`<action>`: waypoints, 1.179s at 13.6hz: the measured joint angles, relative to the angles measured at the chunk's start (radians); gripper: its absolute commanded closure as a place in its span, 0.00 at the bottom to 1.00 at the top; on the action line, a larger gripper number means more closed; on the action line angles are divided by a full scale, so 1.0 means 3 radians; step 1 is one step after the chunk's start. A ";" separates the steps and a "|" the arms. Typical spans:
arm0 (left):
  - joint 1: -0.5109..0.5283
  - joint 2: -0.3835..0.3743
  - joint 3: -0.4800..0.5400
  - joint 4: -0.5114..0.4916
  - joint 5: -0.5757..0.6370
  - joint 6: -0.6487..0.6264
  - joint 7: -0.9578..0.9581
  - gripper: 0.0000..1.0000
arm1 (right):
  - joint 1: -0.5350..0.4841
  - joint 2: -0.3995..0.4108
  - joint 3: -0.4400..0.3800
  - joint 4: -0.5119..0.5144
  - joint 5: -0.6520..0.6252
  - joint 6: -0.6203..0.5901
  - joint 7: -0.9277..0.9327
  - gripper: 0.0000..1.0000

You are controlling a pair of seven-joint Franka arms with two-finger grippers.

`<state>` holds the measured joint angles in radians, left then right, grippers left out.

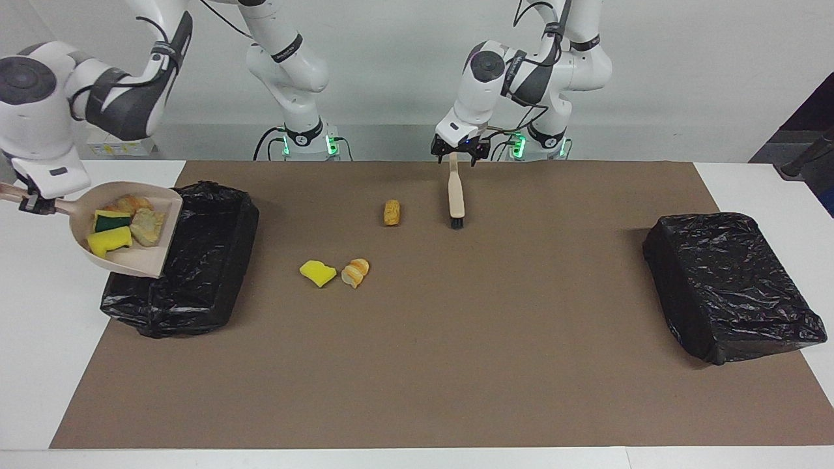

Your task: Sweep and dump trash in bin

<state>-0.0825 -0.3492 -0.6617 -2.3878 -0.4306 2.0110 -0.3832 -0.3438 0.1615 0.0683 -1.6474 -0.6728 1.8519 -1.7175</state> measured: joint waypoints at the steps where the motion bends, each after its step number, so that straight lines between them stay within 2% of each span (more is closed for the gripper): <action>1: 0.0002 -0.0002 0.0233 0.0147 0.0236 -0.0114 0.0173 0.00 | 0.0150 -0.0002 0.0006 -0.0057 -0.0094 -0.0035 0.0132 1.00; 3: 0.0014 -0.0001 0.0656 0.0440 0.0676 -0.0291 0.0568 0.00 | 0.0245 -0.0034 0.0007 -0.0261 -0.0289 -0.0047 0.0339 1.00; 6: 0.0037 0.0030 0.1218 0.0761 0.1068 -0.0353 0.1140 0.00 | 0.0115 -0.0070 -0.0013 -0.0412 -0.0438 0.0027 0.0385 1.00; 9: 0.0027 0.0241 0.1832 0.1434 0.1241 -0.0821 0.1676 0.00 | 0.0056 -0.0117 -0.0020 -0.0409 -0.0583 -0.0021 0.0384 1.00; 11: 0.0016 0.0522 0.2010 0.2074 0.1336 -0.1259 0.1826 0.00 | 0.0100 -0.0185 -0.0011 -0.0314 -0.0616 -0.0151 0.0264 1.00; 13: -0.0041 0.0811 0.2057 0.2571 0.1371 -0.1569 0.1828 0.00 | 0.0298 -0.0239 0.0002 -0.0215 -0.0643 -0.0333 0.0221 1.00; 16: -0.0268 0.1051 0.2276 0.2851 0.1374 -0.1674 0.1821 0.00 | 0.0549 -0.0254 0.0017 -0.0152 -0.0710 -0.0634 0.0294 1.00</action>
<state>-0.1629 -0.0341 0.0211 -1.5324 -0.0185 1.5087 0.1629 -0.1792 0.0852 0.0735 -1.6930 -0.8857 1.6616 -1.6293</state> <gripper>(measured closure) 0.000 0.683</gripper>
